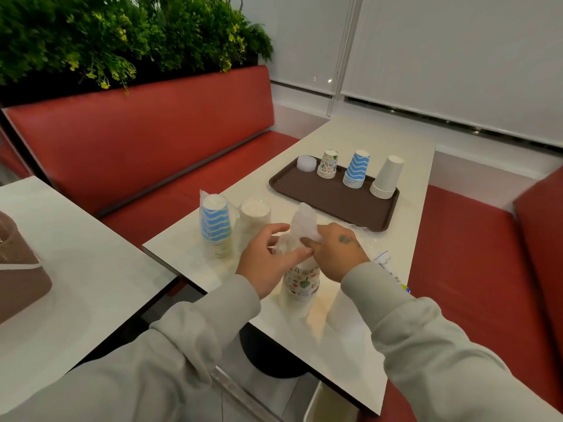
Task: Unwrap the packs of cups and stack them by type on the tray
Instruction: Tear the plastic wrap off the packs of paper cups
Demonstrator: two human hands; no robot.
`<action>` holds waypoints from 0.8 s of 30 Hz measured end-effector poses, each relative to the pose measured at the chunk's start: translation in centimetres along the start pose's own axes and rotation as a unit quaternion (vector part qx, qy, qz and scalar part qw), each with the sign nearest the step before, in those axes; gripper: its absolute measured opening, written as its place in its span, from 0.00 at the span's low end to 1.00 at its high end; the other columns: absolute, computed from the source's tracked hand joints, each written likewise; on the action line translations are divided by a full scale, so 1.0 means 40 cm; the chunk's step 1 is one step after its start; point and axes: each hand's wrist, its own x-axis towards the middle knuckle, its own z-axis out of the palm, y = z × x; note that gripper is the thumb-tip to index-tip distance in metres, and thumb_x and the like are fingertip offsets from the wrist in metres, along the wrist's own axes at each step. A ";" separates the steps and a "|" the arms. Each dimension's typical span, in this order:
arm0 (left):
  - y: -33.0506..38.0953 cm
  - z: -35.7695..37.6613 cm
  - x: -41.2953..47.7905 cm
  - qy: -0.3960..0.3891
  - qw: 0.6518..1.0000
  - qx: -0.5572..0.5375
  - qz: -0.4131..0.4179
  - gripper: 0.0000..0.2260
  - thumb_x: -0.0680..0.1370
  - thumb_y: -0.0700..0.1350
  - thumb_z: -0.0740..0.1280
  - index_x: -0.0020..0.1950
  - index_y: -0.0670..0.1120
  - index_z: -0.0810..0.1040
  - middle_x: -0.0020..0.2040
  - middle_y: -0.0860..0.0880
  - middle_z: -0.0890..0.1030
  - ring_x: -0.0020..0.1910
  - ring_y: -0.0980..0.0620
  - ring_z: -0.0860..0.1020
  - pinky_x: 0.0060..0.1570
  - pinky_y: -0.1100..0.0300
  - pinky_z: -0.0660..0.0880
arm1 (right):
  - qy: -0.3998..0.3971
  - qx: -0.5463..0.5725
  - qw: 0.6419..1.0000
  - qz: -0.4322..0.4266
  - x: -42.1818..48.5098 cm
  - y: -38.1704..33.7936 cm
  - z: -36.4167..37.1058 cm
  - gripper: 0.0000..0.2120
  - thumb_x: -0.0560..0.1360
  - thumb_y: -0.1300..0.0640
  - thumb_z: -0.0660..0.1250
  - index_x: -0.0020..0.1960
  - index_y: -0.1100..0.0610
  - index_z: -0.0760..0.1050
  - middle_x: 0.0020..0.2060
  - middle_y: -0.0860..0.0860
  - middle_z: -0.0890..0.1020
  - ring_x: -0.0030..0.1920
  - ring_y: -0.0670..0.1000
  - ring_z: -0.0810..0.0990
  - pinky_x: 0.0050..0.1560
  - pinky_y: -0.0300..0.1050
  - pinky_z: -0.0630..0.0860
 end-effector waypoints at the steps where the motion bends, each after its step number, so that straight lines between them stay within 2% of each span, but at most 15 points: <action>1: 0.005 0.000 0.002 0.012 1.000 0.019 0.017 0.25 0.70 0.51 0.78 0.64 0.57 0.75 0.55 0.54 0.81 0.54 0.56 0.79 0.52 0.61 0.77 | 0.005 0.003 1.000 0.000 0.005 0.006 -0.001 0.10 0.81 0.51 0.62 0.47 0.56 0.77 0.41 0.53 0.76 0.43 0.56 0.73 0.41 0.43 0.66; 3: 0.018 0.001 0.005 0.033 0.996 0.061 0.055 0.20 0.72 0.47 0.77 0.61 0.57 0.77 0.54 0.56 0.81 0.51 0.59 0.79 0.47 0.68 0.74 | 0.018 -0.003 1.000 -0.003 0.014 0.018 -0.001 0.09 0.82 0.51 0.62 0.46 0.53 0.75 0.42 0.54 0.76 0.44 0.57 0.73 0.42 0.43 0.65; 5: 0.031 0.004 0.008 0.044 0.990 0.105 0.088 0.15 0.73 0.45 0.75 0.58 0.56 0.79 0.54 0.56 0.81 0.49 0.62 0.78 0.46 0.71 0.73 | 0.032 -0.011 0.999 0.000 0.020 0.026 -0.003 0.09 0.82 0.51 0.61 0.45 0.53 0.75 0.43 0.55 0.76 0.44 0.58 0.73 0.42 0.44 0.66; 9: 0.057 0.009 0.022 0.047 0.982 0.143 0.117 0.12 0.74 0.45 0.75 0.56 0.53 0.81 0.57 0.55 0.79 0.50 0.59 0.80 0.50 0.64 0.77 | 0.060 -0.048 0.997 0.016 0.025 0.042 -0.021 0.10 0.82 0.54 0.60 0.54 0.57 0.78 0.47 0.55 0.74 0.50 0.61 0.76 0.47 0.47 0.71; 11: 0.069 0.007 0.032 0.042 0.977 0.168 0.125 0.12 0.73 0.45 0.75 0.56 0.53 0.81 0.58 0.54 0.78 0.50 0.58 0.80 0.52 0.61 0.78 | 0.074 -0.054 0.995 0.030 0.028 0.050 -0.034 0.09 0.82 0.55 0.59 0.55 0.57 0.77 0.47 0.55 0.76 0.51 0.61 0.77 0.49 0.47 0.74; 14: 0.083 0.002 0.040 0.020 0.963 0.231 0.137 0.11 0.73 0.48 0.75 0.54 0.54 0.80 0.59 0.55 0.77 0.52 0.57 0.78 0.55 0.60 0.76 | 0.077 -0.038 0.995 0.057 0.036 0.058 -0.049 0.10 0.81 0.58 0.58 0.54 0.58 0.77 0.47 0.57 0.81 0.48 0.61 0.81 0.52 0.54 0.80; 19: 0.071 0.013 0.025 -0.089 0.926 0.337 0.145 0.15 0.71 0.56 0.75 0.56 0.56 0.80 0.57 0.56 0.74 0.58 0.54 0.74 0.60 0.55 0.73 | 0.072 -0.001 0.993 0.097 0.040 0.052 -0.056 0.07 0.80 0.59 0.60 0.57 0.57 0.66 0.45 0.57 0.75 0.47 0.63 0.79 0.53 0.58 0.80; 22: 0.052 0.023 0.021 -0.107 0.909 0.376 0.144 0.16 0.71 0.58 0.75 0.55 0.55 0.80 0.59 0.57 0.72 0.57 0.53 0.75 0.58 0.55 0.74 | 0.057 -0.003 0.993 0.101 0.046 0.048 -0.057 0.12 0.79 0.63 0.60 0.60 0.55 0.62 0.47 0.59 0.74 0.48 0.64 0.78 0.53 0.60 0.79; 24: 0.044 0.028 0.025 -0.110 0.906 0.385 0.135 0.17 0.70 0.59 0.75 0.55 0.54 0.79 0.63 0.56 0.70 0.57 0.50 0.75 0.59 0.54 0.74 | 0.041 -0.009 0.994 0.096 0.051 0.049 -0.058 0.12 0.78 0.65 0.60 0.57 0.53 0.63 0.48 0.59 0.75 0.46 0.63 0.79 0.49 0.58 0.81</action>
